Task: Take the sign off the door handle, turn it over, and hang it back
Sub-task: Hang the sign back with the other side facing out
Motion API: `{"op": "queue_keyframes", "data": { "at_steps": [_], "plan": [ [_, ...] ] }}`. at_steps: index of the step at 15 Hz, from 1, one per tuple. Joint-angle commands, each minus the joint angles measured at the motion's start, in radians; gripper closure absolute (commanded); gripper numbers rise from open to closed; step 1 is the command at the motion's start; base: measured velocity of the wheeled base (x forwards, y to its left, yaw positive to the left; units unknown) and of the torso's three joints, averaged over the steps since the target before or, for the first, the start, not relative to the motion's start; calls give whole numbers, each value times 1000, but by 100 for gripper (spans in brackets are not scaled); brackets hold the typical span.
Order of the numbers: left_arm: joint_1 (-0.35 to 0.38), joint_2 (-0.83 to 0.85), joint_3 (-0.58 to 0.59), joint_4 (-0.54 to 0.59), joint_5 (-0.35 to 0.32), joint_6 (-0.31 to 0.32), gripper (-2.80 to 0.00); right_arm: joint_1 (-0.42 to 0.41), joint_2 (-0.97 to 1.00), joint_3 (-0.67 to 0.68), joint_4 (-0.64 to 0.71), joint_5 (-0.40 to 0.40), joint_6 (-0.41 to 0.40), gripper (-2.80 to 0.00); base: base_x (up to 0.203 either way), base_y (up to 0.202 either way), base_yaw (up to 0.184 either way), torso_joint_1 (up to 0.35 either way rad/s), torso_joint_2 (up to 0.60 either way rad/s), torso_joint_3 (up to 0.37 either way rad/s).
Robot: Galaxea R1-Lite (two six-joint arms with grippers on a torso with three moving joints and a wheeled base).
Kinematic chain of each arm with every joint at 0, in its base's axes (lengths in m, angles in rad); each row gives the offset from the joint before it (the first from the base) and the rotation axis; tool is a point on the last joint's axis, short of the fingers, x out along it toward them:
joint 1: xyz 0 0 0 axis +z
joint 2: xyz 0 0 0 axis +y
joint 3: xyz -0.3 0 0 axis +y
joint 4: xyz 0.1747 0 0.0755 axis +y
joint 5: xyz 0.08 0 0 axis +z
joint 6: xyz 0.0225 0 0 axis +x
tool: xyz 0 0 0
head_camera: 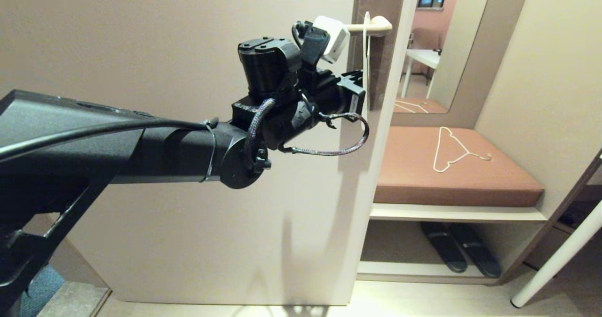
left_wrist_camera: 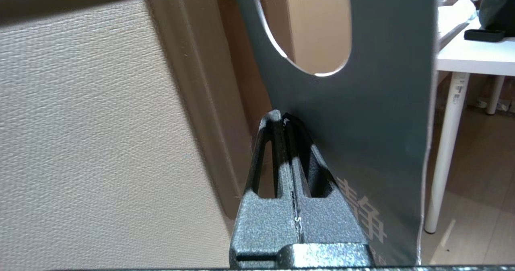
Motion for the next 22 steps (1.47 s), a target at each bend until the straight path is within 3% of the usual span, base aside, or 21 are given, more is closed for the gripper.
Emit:
{"op": "queue_keyframes", "data": {
  "at_steps": [1,7,15,22],
  "plan": [
    [-10,3,-1,-4,-1,1,0,0,1,0,1,1,-1,0,0,0,0,0,0,0],
    [-74,6,-8,-4,0,1,0,0,1,0,1,1,-1,0,0,0,0,0,0,0],
    [-48,55,-35,-13,2,-1,0,0,1,0,1,1,-1,0,0,0,0,0,0,0],
    [-50,-14,4,-12,20,1,0,0,1,0,1,1,-1,0,0,0,0,0,0,0]
  ]
}}
